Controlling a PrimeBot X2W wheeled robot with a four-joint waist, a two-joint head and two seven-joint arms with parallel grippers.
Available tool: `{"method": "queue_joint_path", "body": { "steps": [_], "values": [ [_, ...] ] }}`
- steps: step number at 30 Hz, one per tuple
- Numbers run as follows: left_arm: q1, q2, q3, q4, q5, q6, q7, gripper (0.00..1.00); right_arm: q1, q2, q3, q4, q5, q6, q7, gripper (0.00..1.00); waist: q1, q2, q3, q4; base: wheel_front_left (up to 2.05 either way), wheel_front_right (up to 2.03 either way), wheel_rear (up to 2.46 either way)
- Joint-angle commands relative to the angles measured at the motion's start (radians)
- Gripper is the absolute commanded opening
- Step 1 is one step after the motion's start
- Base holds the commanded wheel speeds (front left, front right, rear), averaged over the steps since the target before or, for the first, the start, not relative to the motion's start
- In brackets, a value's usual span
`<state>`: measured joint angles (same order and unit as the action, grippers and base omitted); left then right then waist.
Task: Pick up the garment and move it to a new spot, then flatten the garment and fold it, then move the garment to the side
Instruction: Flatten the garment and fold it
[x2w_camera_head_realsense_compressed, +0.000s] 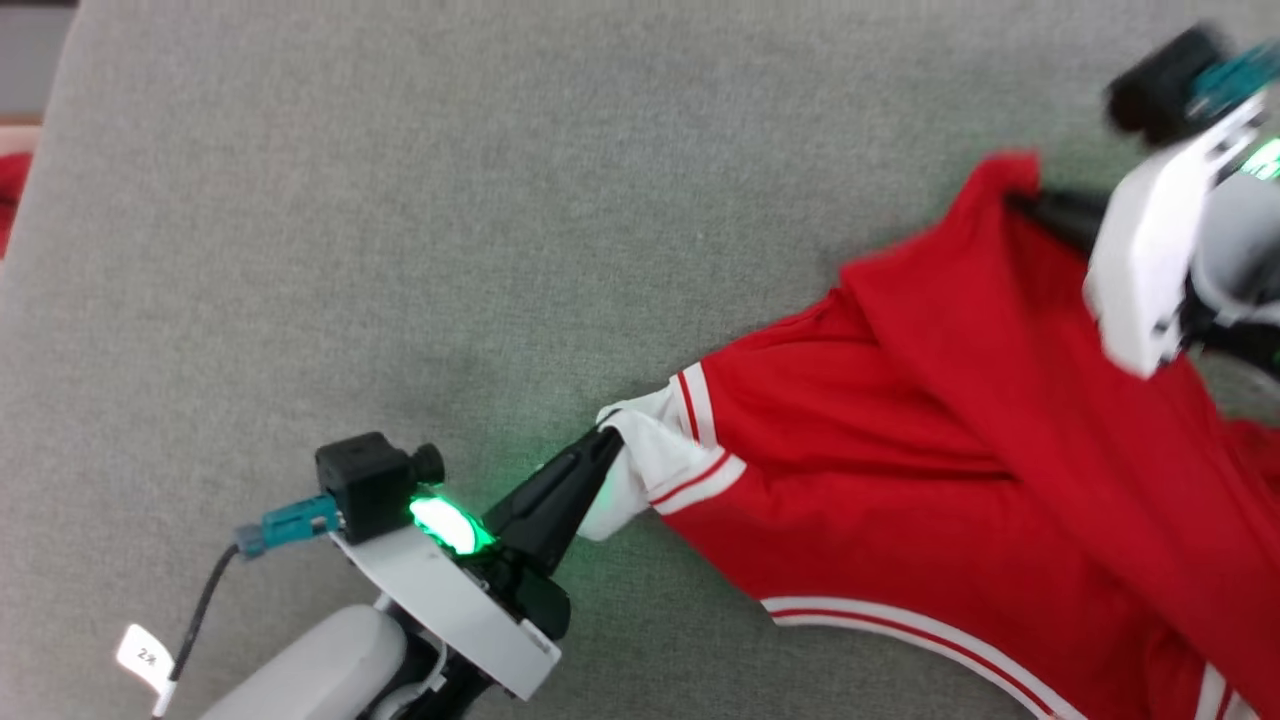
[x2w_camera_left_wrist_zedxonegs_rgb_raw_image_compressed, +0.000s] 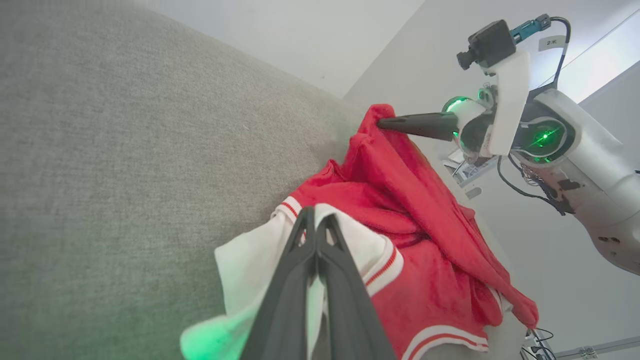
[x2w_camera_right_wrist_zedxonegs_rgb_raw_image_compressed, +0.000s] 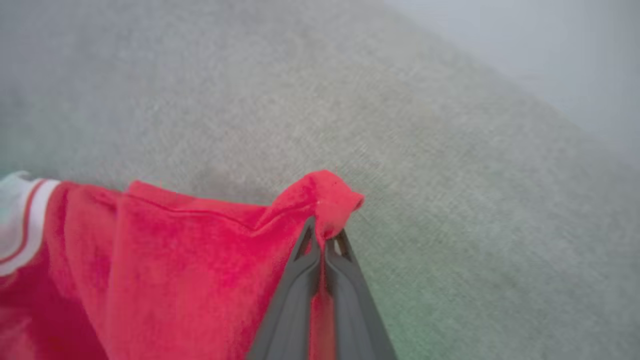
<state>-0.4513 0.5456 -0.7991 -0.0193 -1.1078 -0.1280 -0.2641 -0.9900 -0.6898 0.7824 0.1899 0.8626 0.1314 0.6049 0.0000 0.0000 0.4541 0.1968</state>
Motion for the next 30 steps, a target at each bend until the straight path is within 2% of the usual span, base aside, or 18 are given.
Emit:
{"method": "queue_joint_path", "body": {
  "steps": [1, 9, 15, 18, 25, 30],
  "values": [
    [0.004, 0.013, 0.010, -0.001, 0.004, -0.005, 0.000, 0.00, -0.013, 0.010, -0.045, 0.033, 0.010, -0.002, -0.052, 0.00, 0.0000, 0.0000, -0.042, -0.024, 0.00, 0.00, 0.00],
    [-0.003, 0.052, 0.089, 0.025, 0.011, -0.005, 0.000, 0.00, -0.010, 0.021, -0.199, 0.176, 0.006, -0.002, -0.202, 0.00, 0.0000, 0.0000, -0.099, -0.069, 0.00, 0.00, 0.00],
    [-0.129, 0.098, 0.132, 0.092, -0.025, -0.004, 0.030, 0.00, -0.040, 0.045, -0.323, 0.308, -0.021, -0.002, -0.300, 0.00, 0.0000, 0.0000, -0.095, -0.101, 0.00, 0.00, 0.00],
    [-0.265, 0.105, 0.162, 0.164, -0.037, -0.004, 0.072, 0.00, -0.088, 0.071, -0.385, 0.374, -0.055, -0.002, -0.354, 0.00, 0.0000, 0.0000, -0.071, -0.110, 0.00, 0.00, 0.00],
    [-0.669, 0.055, 0.250, 0.411, -0.059, 0.002, 0.149, 0.00, -0.306, 0.127, -0.491, 0.502, -0.173, -0.002, -0.469, 0.00, 0.0000, 0.0000, 0.009, -0.128, 0.00, 0.00, 0.00],
    [-0.973, 0.021, 0.282, 0.603, -0.004, 0.001, 0.125, 0.00, -0.483, 0.167, -0.538, 0.568, -0.242, -0.003, -0.541, 0.00, 0.0000, 0.0000, 0.047, -0.147, 0.00, 0.00, 0.00]
  ]
}}
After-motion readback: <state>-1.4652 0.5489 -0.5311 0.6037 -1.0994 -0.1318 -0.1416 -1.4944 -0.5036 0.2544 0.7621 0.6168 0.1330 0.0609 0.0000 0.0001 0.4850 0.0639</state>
